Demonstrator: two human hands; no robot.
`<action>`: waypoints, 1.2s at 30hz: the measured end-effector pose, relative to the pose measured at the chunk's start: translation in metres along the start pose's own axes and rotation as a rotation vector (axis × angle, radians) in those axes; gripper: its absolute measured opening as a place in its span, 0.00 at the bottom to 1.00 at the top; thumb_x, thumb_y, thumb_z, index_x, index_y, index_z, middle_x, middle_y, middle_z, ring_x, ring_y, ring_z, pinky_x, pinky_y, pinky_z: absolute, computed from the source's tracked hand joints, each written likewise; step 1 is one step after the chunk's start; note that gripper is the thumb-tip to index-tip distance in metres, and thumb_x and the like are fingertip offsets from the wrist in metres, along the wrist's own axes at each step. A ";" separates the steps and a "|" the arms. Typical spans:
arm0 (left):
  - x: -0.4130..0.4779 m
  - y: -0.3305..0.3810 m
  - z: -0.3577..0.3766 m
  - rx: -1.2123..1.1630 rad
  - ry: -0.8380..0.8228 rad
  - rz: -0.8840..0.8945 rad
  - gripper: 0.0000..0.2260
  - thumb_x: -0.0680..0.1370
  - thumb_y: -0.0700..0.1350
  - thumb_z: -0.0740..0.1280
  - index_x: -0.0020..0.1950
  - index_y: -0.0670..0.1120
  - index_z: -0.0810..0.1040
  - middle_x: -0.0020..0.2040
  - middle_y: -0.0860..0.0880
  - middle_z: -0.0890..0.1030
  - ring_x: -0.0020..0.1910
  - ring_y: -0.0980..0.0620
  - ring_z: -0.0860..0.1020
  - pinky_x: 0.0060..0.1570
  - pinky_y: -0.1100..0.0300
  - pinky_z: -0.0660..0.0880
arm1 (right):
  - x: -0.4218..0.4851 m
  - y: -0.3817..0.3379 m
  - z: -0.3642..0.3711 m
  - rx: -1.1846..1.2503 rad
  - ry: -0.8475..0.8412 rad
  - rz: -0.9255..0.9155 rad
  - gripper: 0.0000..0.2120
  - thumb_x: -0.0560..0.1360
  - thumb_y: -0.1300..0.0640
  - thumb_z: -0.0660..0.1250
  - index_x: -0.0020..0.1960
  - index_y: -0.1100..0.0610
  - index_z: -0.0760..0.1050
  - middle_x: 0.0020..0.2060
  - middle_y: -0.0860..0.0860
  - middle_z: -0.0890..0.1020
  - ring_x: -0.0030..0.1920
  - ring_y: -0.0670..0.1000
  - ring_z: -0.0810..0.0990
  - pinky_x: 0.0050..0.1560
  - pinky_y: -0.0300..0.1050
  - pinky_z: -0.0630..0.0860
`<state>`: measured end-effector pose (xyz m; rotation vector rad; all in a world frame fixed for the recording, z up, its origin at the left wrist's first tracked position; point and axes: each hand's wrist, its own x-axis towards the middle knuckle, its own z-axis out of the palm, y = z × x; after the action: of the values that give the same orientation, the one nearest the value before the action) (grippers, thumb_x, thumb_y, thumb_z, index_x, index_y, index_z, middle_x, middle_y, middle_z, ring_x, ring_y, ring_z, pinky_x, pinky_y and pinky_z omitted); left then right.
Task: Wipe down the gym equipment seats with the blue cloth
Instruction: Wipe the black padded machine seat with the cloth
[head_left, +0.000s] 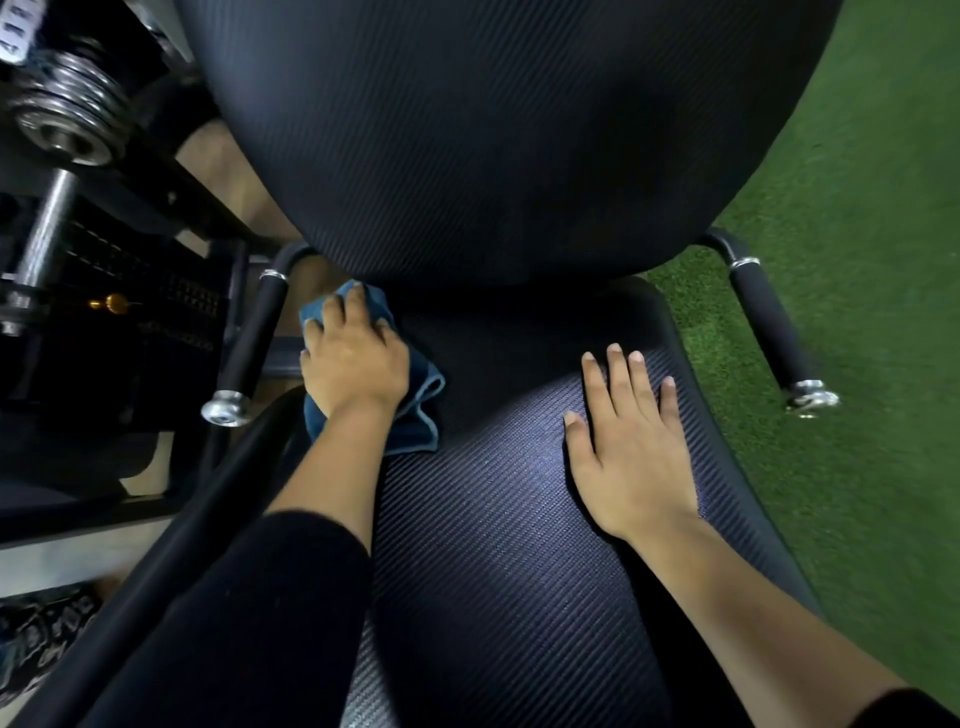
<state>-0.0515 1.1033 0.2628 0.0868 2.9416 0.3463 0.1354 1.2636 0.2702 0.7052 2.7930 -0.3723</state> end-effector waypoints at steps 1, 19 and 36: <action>-0.008 -0.002 0.002 0.021 0.003 0.025 0.24 0.80 0.49 0.56 0.76 0.47 0.60 0.74 0.45 0.62 0.71 0.39 0.61 0.66 0.42 0.64 | -0.001 0.000 0.000 -0.001 0.002 0.000 0.32 0.77 0.42 0.35 0.79 0.53 0.44 0.78 0.52 0.45 0.77 0.51 0.39 0.75 0.53 0.37; -0.101 -0.087 -0.046 0.051 -0.146 0.378 0.22 0.81 0.50 0.54 0.76 0.54 0.60 0.76 0.49 0.59 0.74 0.42 0.57 0.69 0.48 0.61 | 0.005 0.004 0.002 -0.022 0.014 -0.014 0.32 0.78 0.42 0.39 0.79 0.54 0.47 0.78 0.54 0.49 0.78 0.53 0.43 0.75 0.54 0.38; -0.159 -0.102 -0.058 0.055 -0.201 0.436 0.24 0.78 0.57 0.52 0.75 0.59 0.61 0.78 0.49 0.54 0.76 0.42 0.51 0.72 0.41 0.55 | -0.024 0.009 -0.007 0.029 -0.017 -0.118 0.30 0.81 0.44 0.50 0.78 0.58 0.51 0.78 0.55 0.50 0.78 0.53 0.44 0.75 0.54 0.39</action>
<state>0.0907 0.9787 0.3216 0.7311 2.7105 0.2922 0.1588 1.2629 0.2817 0.5421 2.8265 -0.4395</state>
